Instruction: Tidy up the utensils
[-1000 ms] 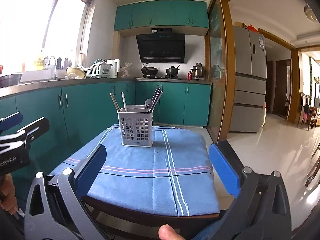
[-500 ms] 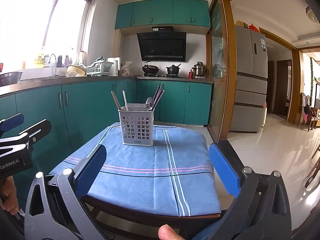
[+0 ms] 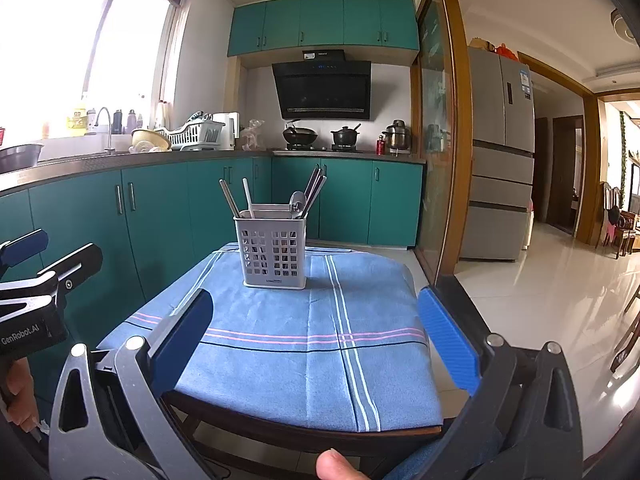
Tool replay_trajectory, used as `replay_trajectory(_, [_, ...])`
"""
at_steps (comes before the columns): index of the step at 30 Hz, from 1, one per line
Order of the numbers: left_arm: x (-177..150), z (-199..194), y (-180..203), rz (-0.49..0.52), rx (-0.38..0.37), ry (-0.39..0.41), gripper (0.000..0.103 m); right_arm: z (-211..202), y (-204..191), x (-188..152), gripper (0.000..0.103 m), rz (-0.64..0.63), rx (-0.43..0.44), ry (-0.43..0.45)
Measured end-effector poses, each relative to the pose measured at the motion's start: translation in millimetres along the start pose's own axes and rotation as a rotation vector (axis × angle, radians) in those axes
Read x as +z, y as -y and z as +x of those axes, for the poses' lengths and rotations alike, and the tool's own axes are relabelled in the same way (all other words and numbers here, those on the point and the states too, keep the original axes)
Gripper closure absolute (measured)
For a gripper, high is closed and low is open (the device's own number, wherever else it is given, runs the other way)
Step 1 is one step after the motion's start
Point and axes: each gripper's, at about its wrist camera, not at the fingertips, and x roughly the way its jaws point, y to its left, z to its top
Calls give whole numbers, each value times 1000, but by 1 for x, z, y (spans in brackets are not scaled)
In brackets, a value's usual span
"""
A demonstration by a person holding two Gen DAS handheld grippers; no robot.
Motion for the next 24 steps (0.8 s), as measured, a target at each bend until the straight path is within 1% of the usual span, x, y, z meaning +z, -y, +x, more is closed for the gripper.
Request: replay_trajectory(24, [-4,-3,4,22,-10,1,4,-2,1,-2,3,2,-2,6])
